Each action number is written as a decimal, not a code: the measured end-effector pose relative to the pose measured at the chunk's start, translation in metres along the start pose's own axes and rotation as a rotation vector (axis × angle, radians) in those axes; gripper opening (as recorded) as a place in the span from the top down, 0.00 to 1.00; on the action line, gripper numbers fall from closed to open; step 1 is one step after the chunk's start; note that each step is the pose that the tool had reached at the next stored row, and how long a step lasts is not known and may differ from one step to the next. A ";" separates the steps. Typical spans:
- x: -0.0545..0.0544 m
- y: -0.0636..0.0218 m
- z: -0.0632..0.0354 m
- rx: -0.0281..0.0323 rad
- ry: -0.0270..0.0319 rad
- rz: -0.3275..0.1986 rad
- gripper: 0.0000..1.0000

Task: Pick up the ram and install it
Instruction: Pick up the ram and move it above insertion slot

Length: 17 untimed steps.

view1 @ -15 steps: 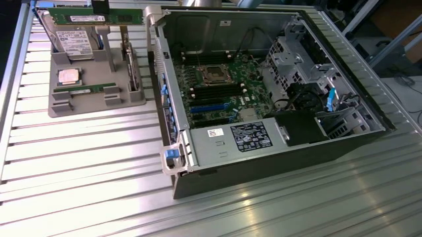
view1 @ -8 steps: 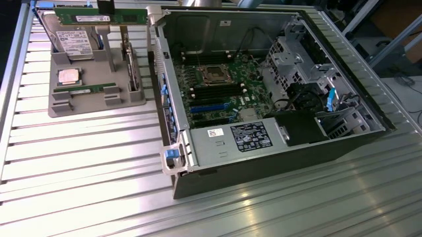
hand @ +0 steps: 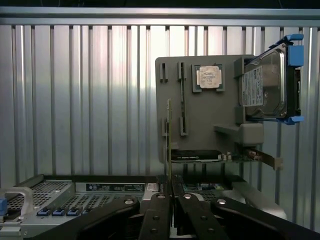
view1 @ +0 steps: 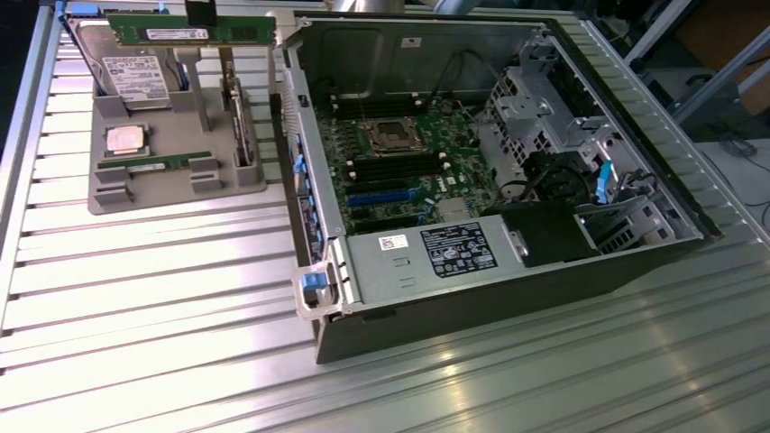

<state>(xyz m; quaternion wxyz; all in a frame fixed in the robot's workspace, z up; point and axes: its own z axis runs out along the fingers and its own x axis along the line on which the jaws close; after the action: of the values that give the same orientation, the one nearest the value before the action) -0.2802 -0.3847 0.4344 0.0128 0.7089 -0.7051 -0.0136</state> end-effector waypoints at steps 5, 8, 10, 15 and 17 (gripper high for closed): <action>0.000 -0.0073 -0.0003 0.0000 0.0000 0.000 0.88; 0.000 -0.0106 -0.0004 0.0000 0.0000 0.000 0.88; 0.000 -0.0130 -0.0005 0.0000 0.0000 0.000 0.88; 0.000 -0.0205 -0.0008 0.0000 0.0000 0.000 0.88; 0.000 -0.0240 -0.0009 0.0000 0.0000 0.000 0.88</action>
<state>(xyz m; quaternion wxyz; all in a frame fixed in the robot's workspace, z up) -0.2562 -0.3847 0.4344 0.0128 0.7089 -0.7051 -0.0136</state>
